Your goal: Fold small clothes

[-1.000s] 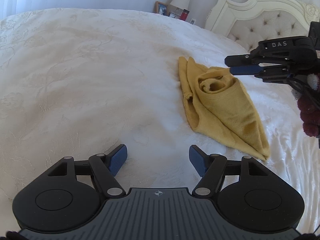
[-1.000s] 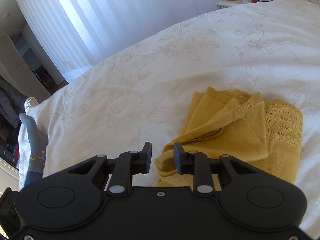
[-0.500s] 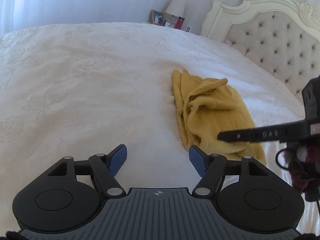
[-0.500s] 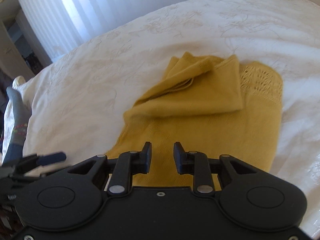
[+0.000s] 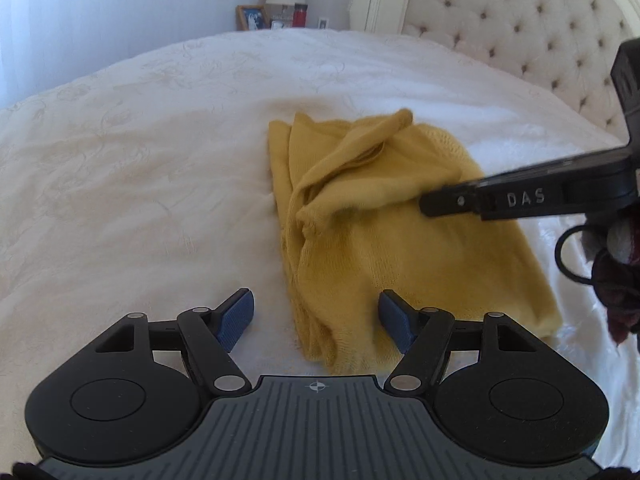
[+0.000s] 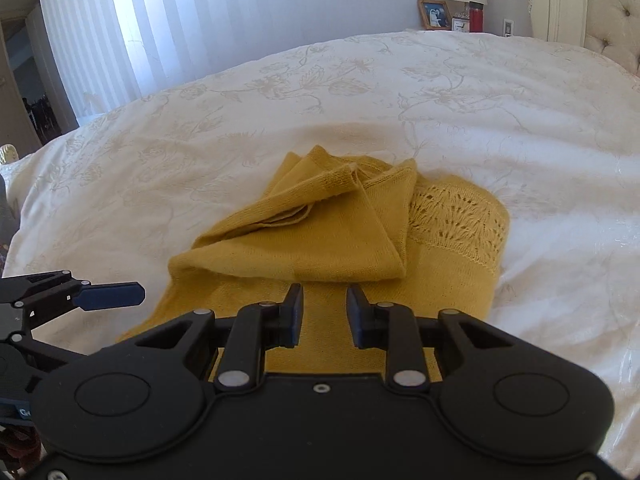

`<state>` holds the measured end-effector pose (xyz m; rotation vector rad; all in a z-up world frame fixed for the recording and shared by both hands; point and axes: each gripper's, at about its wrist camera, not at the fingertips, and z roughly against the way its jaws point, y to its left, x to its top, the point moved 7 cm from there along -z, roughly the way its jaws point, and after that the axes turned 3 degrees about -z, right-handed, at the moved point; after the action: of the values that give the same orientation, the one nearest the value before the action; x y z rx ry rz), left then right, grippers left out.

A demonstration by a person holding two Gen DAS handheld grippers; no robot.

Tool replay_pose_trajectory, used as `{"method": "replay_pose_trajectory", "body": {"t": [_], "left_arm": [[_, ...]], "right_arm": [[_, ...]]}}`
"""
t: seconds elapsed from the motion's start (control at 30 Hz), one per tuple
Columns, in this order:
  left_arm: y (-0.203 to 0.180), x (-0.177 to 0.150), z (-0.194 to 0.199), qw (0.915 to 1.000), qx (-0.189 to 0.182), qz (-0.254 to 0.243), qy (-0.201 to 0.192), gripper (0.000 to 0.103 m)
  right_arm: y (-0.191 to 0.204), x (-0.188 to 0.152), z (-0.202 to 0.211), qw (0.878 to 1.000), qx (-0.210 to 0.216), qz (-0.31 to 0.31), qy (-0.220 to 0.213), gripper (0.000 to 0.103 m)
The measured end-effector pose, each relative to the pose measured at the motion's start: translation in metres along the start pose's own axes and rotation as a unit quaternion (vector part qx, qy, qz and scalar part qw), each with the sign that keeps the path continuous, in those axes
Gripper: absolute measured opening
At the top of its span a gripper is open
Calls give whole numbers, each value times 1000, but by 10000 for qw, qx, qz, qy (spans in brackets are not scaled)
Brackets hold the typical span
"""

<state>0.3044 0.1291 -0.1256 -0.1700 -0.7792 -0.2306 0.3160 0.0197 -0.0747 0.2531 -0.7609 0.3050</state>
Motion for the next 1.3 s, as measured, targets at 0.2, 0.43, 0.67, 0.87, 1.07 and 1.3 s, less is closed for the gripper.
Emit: {"method": "replay_pose_trajectory", "body": {"t": [0.2, 0.43, 0.67, 0.87, 1.07, 1.3], "left_arm": [[8, -9, -6, 9997, -232, 55, 73, 69], [9, -11, -6, 9996, -274, 47, 101, 70], [8, -10, -3, 9995, -294, -7, 76, 70], [8, -3, -1, 9995, -293, -21, 108, 70], [5, -1, 4, 9997, -161, -89, 146, 70], [11, -4, 8, 9987, -60, -389, 335, 70]], "right_arm": [[2, 41, -37, 9991, -302, 294, -101, 34], [-6, 83, -46, 9979, -56, -339, -542, 34], [-54, 50, 3, 9937, -17, -894, -674, 45], [-95, 1, 36, 9883, -172, -1425, -510, 53], [-83, -52, 43, 9877, 2, -1558, -105, 54], [-54, -97, 62, 9981, -39, -476, 384, 54]]}}
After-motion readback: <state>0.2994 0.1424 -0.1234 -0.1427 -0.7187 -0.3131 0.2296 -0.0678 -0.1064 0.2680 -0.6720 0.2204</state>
